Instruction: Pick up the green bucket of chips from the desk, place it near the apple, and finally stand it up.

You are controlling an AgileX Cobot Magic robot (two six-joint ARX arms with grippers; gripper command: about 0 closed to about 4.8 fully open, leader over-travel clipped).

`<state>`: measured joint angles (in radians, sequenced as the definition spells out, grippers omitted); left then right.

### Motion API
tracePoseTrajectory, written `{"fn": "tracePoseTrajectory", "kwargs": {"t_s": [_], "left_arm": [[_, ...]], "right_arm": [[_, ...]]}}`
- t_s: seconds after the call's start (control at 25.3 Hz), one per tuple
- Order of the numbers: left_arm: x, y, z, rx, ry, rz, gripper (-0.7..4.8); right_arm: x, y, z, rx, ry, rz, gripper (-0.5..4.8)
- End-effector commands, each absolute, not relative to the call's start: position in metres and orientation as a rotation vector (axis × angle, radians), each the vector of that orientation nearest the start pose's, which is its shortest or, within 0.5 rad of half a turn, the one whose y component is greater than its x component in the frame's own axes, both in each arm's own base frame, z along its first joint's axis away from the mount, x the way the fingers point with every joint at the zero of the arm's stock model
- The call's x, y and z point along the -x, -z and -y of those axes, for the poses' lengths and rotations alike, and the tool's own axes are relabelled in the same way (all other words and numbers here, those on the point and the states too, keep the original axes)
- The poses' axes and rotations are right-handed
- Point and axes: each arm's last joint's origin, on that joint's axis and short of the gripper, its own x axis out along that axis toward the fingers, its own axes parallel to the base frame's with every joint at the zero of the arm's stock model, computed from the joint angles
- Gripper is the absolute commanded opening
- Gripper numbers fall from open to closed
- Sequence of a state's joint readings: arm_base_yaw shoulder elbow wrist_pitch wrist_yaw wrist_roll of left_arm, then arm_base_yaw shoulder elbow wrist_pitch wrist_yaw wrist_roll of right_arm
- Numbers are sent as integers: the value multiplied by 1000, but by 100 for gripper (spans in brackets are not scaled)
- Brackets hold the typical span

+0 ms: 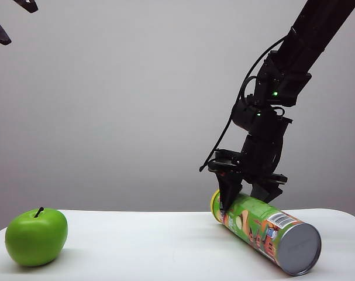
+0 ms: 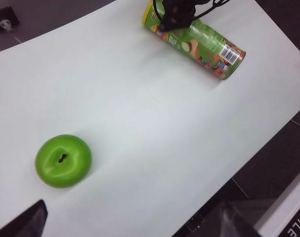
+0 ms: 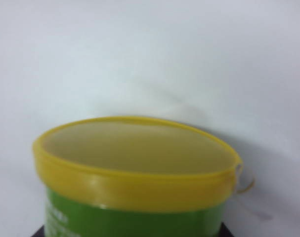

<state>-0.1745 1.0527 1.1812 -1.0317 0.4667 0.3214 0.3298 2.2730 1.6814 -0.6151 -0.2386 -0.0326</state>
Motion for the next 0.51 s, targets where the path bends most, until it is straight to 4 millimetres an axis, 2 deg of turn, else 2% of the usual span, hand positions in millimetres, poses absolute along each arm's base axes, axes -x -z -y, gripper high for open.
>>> {"fn": "tracePoseTrajectory", "kwargs": {"t_s": [0.04, 0.16, 0.24, 0.28, 0.39, 0.51], "left_arm": [[-180, -357, 45, -166, 735, -719, 479], [-179, -360, 45, -157, 727, -692, 479], [-175, -361, 44, -162, 723, -676, 479], [-173, -362, 44, -165, 720, -666, 479], [-169, -364, 43, -175, 706, -621, 479], [-162, -369, 40, -186, 660, -547, 479]], "right_arm": [[-440, -153, -160, 36, -583, -1129, 271], [-445, -180, -164, 8, -637, -1053, 270], [-451, -228, -168, -52, -740, -911, 270], [-452, -242, -170, -87, -779, -865, 271], [-454, -275, -174, -184, -903, -712, 274], [-456, -297, -177, -233, -972, -566, 276]]}}
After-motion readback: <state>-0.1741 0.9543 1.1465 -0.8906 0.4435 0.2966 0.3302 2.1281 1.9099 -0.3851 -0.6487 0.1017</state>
